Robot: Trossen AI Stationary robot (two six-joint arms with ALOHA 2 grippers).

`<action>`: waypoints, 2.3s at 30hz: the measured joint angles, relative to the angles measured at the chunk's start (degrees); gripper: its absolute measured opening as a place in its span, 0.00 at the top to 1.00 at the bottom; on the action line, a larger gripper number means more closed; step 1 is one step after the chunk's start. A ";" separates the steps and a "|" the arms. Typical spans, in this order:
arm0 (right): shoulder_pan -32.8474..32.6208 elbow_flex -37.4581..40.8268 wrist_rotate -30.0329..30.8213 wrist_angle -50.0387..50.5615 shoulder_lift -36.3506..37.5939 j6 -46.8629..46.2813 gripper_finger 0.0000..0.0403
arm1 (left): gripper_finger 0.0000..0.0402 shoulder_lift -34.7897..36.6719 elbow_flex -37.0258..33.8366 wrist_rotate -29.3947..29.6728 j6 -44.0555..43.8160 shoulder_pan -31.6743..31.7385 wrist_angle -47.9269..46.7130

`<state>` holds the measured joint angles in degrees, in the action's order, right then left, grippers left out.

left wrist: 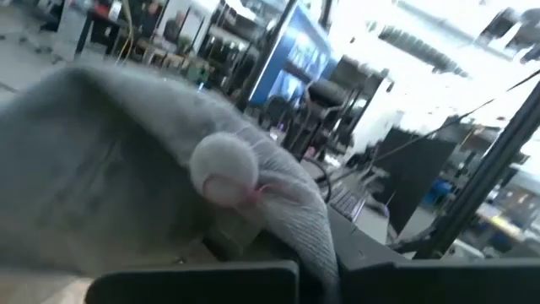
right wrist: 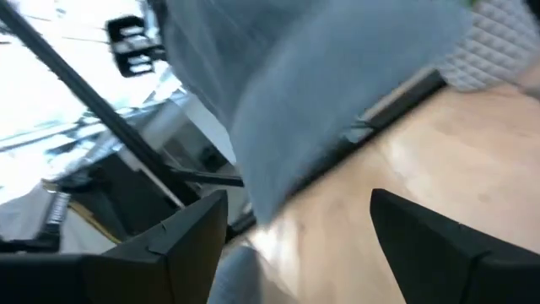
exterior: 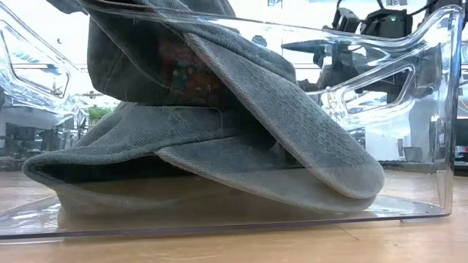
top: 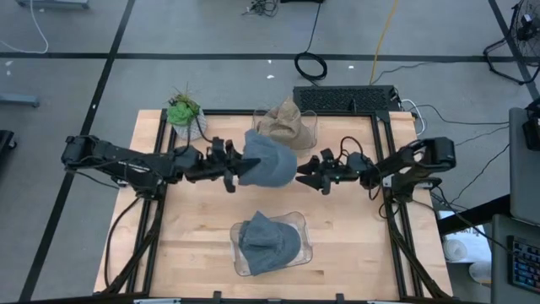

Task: Pick & Place hat
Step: Put the blue cap into the bottom transparent bin

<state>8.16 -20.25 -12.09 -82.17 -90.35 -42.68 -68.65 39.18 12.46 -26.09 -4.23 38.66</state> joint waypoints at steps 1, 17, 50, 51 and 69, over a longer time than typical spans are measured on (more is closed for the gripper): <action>-0.31 0.00 0.01 -2.16 -0.86 -0.15 0.31 | 1.00 -0.39 0.87 0.06 -0.10 -0.18 -1.52; -5.75 -5.18 -0.16 -6.73 -3.34 -0.11 0.32 | 1.00 -2.61 2.36 0.10 1.92 -1.49 -3.02; -7.54 -4.44 -8.17 2.90 7.75 2.43 1.00 | 0.26 21.30 2.27 1.60 4.84 -0.72 -32.05; -8.72 -4.59 -9.80 4.95 9.53 1.47 1.00 | 0.25 22.06 2.27 2.79 4.46 -0.72 -34.07; -40.59 -16.88 29.67 55.73 18.04 -3.02 1.00 | 0.30 17.63 2.25 8.67 1.57 -0.66 -41.69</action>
<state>-32.43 -37.13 17.58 -26.44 -72.32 -45.69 -51.02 41.43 21.12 -24.51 -4.89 -3.03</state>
